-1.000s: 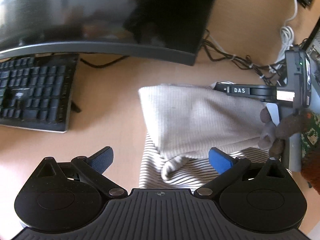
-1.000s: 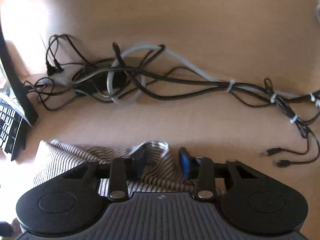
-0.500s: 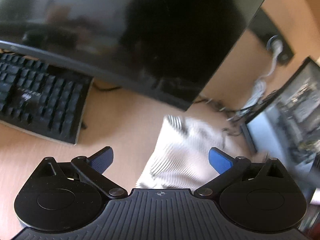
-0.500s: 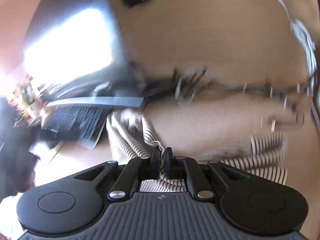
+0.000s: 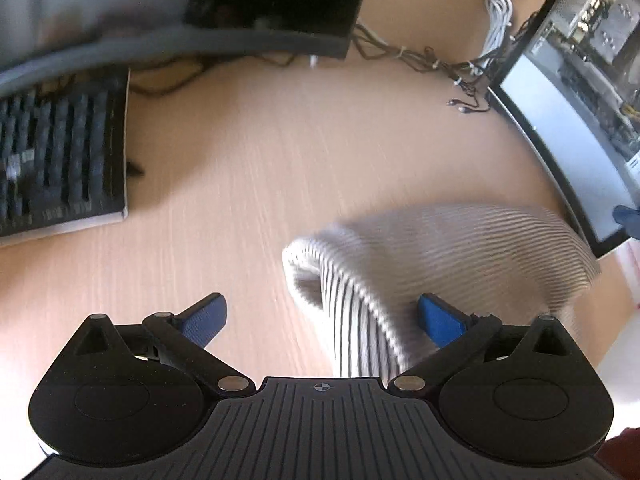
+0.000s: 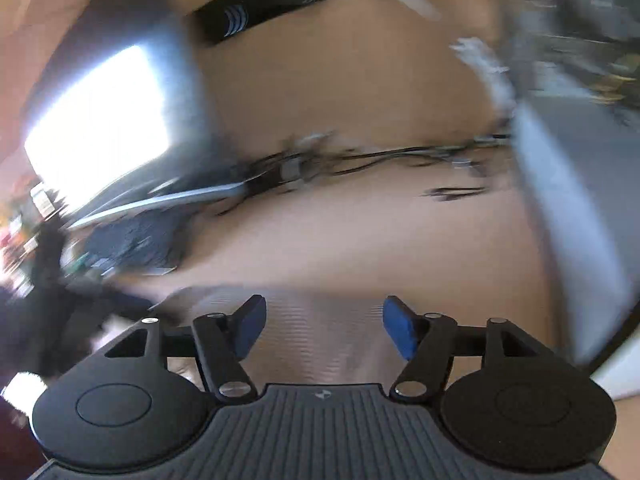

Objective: Fold clothes

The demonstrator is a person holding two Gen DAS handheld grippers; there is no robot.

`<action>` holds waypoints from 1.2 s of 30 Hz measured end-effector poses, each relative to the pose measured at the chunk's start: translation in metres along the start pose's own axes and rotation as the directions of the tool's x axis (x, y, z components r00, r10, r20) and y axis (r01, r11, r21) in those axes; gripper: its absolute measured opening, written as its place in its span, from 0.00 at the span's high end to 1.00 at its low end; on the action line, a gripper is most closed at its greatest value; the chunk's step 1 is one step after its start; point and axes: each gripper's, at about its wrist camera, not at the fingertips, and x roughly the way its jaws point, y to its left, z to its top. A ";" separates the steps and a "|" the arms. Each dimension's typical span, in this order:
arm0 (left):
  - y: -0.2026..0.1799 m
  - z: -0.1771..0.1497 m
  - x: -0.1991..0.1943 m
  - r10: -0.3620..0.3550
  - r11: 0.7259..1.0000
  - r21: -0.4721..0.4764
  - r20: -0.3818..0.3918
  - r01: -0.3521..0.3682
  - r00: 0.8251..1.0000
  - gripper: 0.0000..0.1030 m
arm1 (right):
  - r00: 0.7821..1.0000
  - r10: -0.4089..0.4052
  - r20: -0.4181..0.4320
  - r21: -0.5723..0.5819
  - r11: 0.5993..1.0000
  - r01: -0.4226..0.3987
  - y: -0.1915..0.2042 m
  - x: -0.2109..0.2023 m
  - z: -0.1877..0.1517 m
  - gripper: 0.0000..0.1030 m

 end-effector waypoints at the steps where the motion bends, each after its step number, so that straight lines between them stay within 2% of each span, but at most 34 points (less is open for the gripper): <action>1: 0.004 0.000 0.000 -0.054 0.997 -0.049 -0.001 0.054 0.999 0.00 | 1.000 -0.024 -0.021 0.047 0.999 0.025 -0.009 0.006 -0.002 0.34; 4: 0.015 0.000 0.001 -0.215 0.957 -0.196 0.010 0.212 0.977 0.00 | 0.995 0.006 -0.102 0.175 0.985 0.011 -0.024 0.030 -0.014 0.26; 7: 0.011 0.003 0.017 -0.260 0.931 -0.265 -0.009 0.249 0.965 0.02 | 0.982 0.070 -0.177 0.260 0.965 -0.022 -0.028 0.059 -0.026 0.24; 8: 0.009 0.005 0.022 -0.256 0.932 -0.272 -0.018 0.242 0.967 0.11 | 0.978 0.087 -0.190 0.263 0.964 -0.035 -0.026 0.068 -0.028 0.26; 9: 0.008 0.009 0.023 -0.247 0.935 -0.265 -0.012 0.235 0.969 0.20 | 0.977 0.091 -0.193 0.235 0.971 -0.044 -0.021 0.074 -0.027 0.39; 10: 0.007 0.015 0.021 -0.242 0.938 -0.254 0.003 0.235 0.970 0.31 | 0.977 0.091 -0.193 0.200 0.978 -0.051 -0.016 0.079 -0.025 0.58; 11: 0.006 0.021 0.019 -0.236 0.941 -0.243 0.019 0.234 0.971 0.39 | 0.977 0.091 -0.194 0.165 0.985 -0.059 -0.010 0.085 -0.024 0.65; 12: 0.006 0.027 0.017 -0.231 0.944 -0.233 0.035 0.233 0.972 0.44 | 0.979 0.087 -0.187 0.139 0.988 -0.062 -0.010 0.093 -0.018 0.71; 13: 0.005 0.033 0.015 -0.226 0.947 -0.222 0.051 0.232 0.973 0.54 | 0.981 0.083 -0.178 0.115 0.991 -0.063 -0.012 0.102 -0.010 0.74; 15: 0.003 0.045 0.010 -0.216 0.953 -0.201 0.083 0.229 0.973 0.58 | 0.985 0.090 -0.146 0.099 0.992 -0.076 -0.017 0.119 0.015 0.78; 16: 0.002 0.051 0.008 -0.211 0.955 -0.190 0.099 0.227 0.972 0.65 | 0.987 0.098 -0.125 0.096 0.992 -0.086 -0.020 0.124 0.028 0.79; 19: 0.000 0.069 0.002 -0.197 0.962 -0.159 0.147 0.220 0.969 0.65 | 0.989 0.138 -0.055 0.047 0.990 -0.135 -0.012 0.114 0.058 0.79; 21: -0.003 0.064 -0.010 -0.215 0.962 -0.136 0.161 0.238 0.963 0.65 | 0.986 0.162 -0.034 0.022 0.987 -0.161 -0.011 0.099 0.062 0.79; 24: -0.010 0.043 -0.023 -0.244 0.959 -0.111 0.150 0.261 0.958 0.65 | 0.983 0.174 -0.054 0.037 0.984 -0.172 -0.021 0.082 0.047 0.79; 28: -0.012 -0.004 -0.010 -0.246 0.959 -0.132 0.057 0.252 0.967 0.64 | 0.980 0.147 -0.130 0.054 0.989 -0.141 -0.038 0.072 0.010 0.79; 30: -0.010 -0.026 0.007 -0.215 0.964 -0.161 -0.009 0.211 0.977 0.63 | 0.978 0.107 -0.178 0.052 0.994 -0.099 -0.043 0.076 -0.013 0.78; 31: -0.008 -0.036 0.015 -0.186 0.970 -0.166 -0.042 0.177 0.982 0.59 | 0.977 0.072 -0.199 0.030 0.997 -0.068 -0.044 0.079 -0.024 0.77; 32: -0.006 -0.045 0.021 -0.150 0.977 -0.160 -0.069 0.138 0.986 0.52 | 0.975 0.034 -0.219 0.003 0.999 -0.034 -0.044 0.083 -0.035 0.75; 35: -0.006 -0.051 0.015 -0.116 0.986 -0.126 -0.048 0.109 0.992 0.49 | 0.982 0.013 -0.189 -0.022 1.000 -0.017 -0.041 0.079 -0.042 0.69; 36: -0.010 -0.048 0.010 -0.096 0.990 -0.109 -0.034 0.092 0.995 0.47 | 0.984 0.004 -0.176 -0.035 0.999 -0.010 -0.038 0.076 -0.039 0.60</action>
